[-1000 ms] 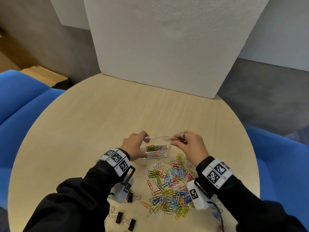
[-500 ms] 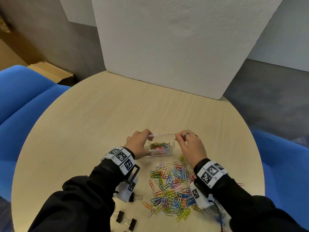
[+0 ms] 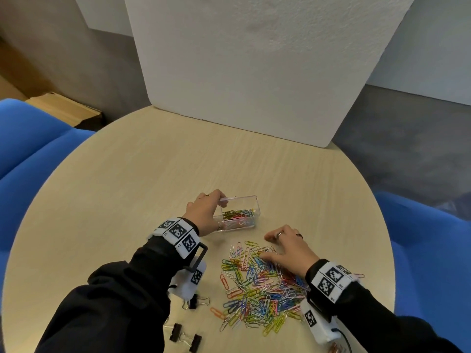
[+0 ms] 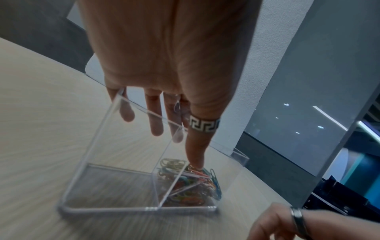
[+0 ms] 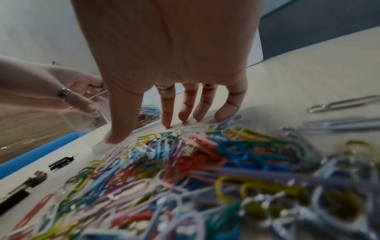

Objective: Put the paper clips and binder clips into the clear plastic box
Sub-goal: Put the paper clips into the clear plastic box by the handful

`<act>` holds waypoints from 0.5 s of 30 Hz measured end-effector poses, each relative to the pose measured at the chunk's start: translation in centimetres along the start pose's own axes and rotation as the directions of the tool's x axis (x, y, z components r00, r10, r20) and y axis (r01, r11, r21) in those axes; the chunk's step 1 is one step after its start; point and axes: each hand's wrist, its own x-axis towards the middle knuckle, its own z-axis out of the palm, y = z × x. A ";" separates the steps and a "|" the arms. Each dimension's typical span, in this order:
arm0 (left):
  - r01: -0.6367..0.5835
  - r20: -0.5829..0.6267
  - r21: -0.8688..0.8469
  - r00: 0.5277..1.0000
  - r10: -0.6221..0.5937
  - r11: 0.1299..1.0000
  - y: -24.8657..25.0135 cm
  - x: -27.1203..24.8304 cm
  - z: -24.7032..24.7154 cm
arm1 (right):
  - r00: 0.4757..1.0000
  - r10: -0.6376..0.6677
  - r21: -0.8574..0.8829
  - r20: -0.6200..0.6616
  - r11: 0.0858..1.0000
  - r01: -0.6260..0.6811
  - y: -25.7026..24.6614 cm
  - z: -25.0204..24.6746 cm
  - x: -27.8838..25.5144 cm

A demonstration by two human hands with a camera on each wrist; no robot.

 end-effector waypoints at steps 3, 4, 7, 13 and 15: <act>-0.003 0.001 0.010 1.000 0.003 1.000 0.0 0.0 0.1 | 0.995 -0.021 -0.046 0.094 0.999 0.026 -0.6 0.5 -0.8; -0.002 0.001 0.010 1.000 0.002 1.000 0.0 0.0 0.1 | 0.994 -0.035 -0.061 0.108 0.997 0.042 -0.8 1.0 -0.9; -0.002 0.003 0.005 1.000 0.002 1.000 0.0 0.0 0.0 | 0.994 -0.066 -0.046 0.086 0.996 0.070 -1.4 2.0 -1.2; 0.000 0.002 0.006 1.000 0.000 1.000 0.1 -0.1 0.0 | 0.996 -0.065 0.010 0.069 0.998 0.064 -2.1 2.0 -0.9; -0.003 0.002 0.001 1.000 0.003 1.000 0.1 -0.1 0.0 | 0.998 -0.049 0.008 0.047 0.999 0.048 -2.2 1.7 -0.9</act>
